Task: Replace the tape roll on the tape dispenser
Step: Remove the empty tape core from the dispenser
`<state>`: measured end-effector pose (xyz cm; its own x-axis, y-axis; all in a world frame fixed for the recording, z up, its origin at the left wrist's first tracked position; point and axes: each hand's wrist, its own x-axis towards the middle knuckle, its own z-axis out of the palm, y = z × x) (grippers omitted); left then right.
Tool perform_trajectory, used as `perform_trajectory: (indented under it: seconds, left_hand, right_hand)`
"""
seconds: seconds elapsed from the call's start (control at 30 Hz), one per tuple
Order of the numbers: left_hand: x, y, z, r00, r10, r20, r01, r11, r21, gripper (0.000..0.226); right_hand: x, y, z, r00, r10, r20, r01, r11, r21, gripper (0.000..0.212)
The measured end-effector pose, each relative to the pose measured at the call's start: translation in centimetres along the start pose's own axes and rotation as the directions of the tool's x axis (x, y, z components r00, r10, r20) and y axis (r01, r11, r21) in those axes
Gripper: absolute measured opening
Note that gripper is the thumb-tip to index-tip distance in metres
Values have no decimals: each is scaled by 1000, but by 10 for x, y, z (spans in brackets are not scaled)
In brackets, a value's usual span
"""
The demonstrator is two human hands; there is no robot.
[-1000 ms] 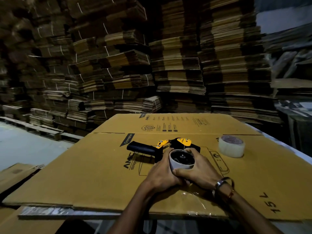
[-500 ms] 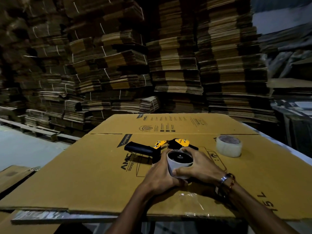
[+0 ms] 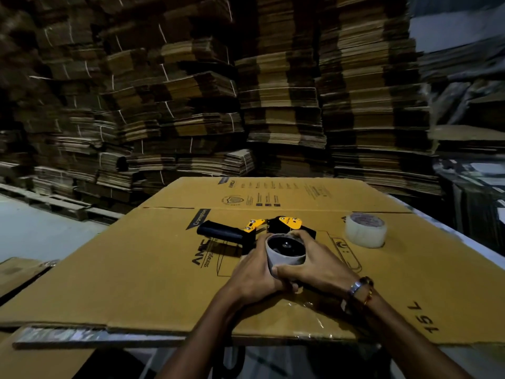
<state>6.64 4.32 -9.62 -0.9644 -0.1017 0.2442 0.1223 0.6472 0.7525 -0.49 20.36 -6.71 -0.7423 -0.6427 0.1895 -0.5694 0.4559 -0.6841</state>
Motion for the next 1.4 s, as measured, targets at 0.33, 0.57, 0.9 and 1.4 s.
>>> perform_trajectory:
  seconds: [0.33, 0.57, 0.9, 1.4]
  left_hand:
    - [1, -1, -1, 999, -28, 18, 28, 999, -18, 111]
    - [1, -3, -1, 1000, -4, 11, 4, 998, -58, 105]
    - [1, -3, -1, 1000, 2, 18, 0, 992, -124, 104]
    - [-1, -1, -1, 999, 43, -28, -43, 999, -26, 105]
  right_hand:
    - [0, -4, 1, 999, 27, -28, -30, 992, -119, 92]
    - [-5, 3, 5, 993, -24, -112, 26, 1000, 15, 84]
    - [0, 4, -3, 997, -32, -65, 42, 984, 171, 65]
    - [-7, 5, 4, 990, -53, -130, 70, 988, 135, 75]
